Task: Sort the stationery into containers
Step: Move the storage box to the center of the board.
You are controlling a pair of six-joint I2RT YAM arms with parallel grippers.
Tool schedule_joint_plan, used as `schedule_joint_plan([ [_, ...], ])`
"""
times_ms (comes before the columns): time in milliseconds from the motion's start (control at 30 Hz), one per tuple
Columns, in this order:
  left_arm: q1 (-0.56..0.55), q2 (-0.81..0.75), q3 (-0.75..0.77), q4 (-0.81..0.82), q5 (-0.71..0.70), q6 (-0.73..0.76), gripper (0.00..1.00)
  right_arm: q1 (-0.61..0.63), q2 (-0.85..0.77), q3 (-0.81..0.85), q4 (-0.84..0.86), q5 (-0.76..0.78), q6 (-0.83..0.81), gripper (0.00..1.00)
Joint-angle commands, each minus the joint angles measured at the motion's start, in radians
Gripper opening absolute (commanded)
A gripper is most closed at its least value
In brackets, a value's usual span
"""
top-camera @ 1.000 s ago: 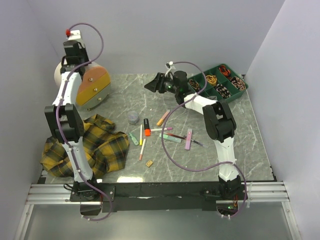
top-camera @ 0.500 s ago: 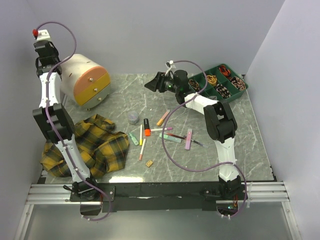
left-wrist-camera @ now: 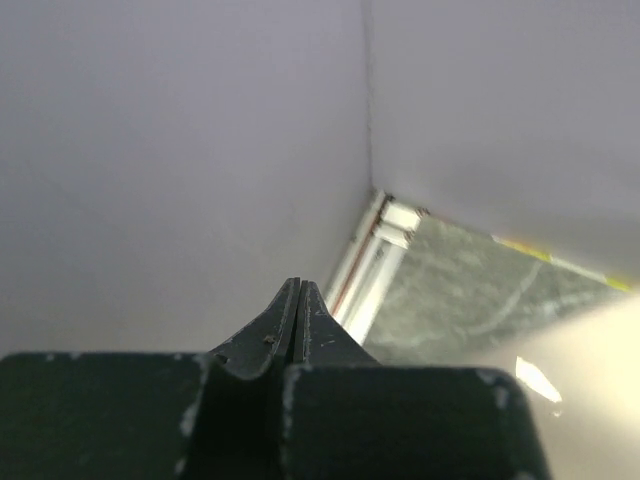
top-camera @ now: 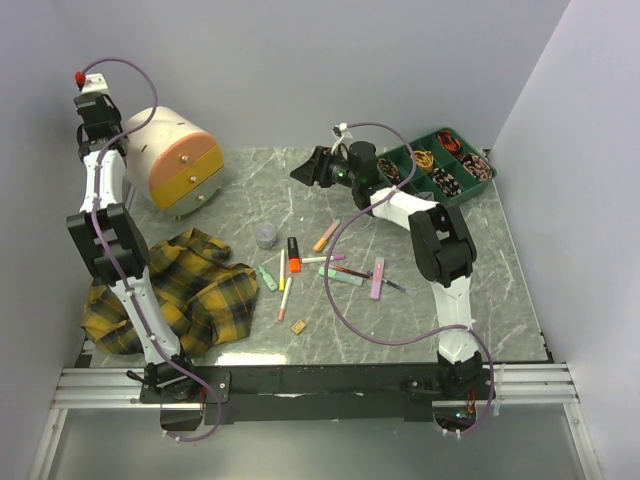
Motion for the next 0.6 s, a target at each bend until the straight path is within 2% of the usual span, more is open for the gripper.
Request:
schedule_joint_plan([
  [0, -0.107, -0.057, -0.136, -0.090, 0.116, -0.052, 0.01, -0.007, -0.056, 0.009, 0.021, -0.001, -0.018, 0.68],
  [300, -0.207, -0.112, -0.262, -0.113, 0.156, -0.169, 0.01, -0.012, -0.058, 0.004, 0.022, -0.003, -0.019, 0.68],
  [567, -0.207, -0.172, -0.290, -0.140, 0.127, -0.202, 0.01, -0.021, -0.058, -0.002, 0.027, -0.014, -0.022, 0.68],
])
